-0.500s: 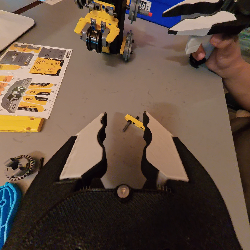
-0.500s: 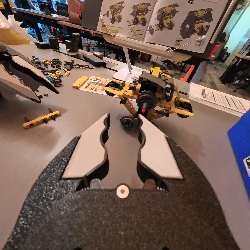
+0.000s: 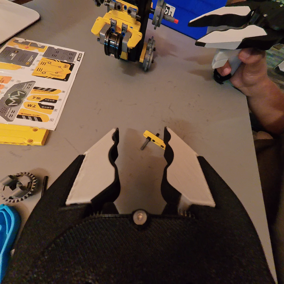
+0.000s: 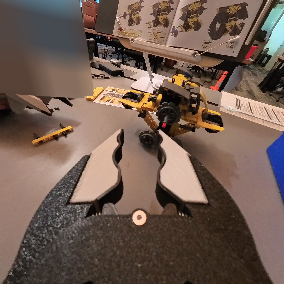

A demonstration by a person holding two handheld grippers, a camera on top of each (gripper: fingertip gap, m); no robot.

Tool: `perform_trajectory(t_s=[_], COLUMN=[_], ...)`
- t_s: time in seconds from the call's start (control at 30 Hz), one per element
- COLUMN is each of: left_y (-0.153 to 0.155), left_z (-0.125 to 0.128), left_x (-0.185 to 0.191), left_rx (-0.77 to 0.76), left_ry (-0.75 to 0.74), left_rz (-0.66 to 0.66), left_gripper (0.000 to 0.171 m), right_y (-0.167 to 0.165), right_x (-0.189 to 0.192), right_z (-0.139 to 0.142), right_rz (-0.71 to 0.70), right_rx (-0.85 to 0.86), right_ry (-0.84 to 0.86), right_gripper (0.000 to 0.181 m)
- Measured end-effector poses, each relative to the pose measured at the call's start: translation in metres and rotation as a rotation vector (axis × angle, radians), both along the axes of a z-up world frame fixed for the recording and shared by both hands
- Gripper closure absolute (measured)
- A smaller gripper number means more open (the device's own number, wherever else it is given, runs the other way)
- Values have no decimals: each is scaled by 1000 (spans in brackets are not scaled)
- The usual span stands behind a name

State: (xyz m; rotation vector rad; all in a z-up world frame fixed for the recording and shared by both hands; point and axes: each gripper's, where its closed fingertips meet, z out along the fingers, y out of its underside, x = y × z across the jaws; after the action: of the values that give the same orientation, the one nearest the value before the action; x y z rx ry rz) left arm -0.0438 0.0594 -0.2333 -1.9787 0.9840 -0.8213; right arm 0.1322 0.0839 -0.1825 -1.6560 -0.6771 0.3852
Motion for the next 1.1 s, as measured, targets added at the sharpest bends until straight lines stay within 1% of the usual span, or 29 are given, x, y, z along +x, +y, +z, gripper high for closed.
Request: perform_trajectory(t_s=[0.27,0.47,0.63,0.83,1.1], left_y=[4,6,4,3,9], left_z=[-4,0,-4,-10,-5], left_x=[-3,-5,-4,-3,-7], left_rx=[-24,-54,-63,-74,-113], left_ry=[14,-32,-7,28,-36], left_rz=[32,41,29,26,59], left_gripper=[109,107,108,106,105], right_y=[1,6,8,9,7], right_x=[-4,-10,-13,-13,-14], right_z=[-3,-12,-17,-17,-15], right_rz=[17,12,9,20,28], right_rx=[-15,-21,-27,-40,-28], right_ry=[-18,-100,-148,-132,-124], right_gripper=[139,137,137,137,137])
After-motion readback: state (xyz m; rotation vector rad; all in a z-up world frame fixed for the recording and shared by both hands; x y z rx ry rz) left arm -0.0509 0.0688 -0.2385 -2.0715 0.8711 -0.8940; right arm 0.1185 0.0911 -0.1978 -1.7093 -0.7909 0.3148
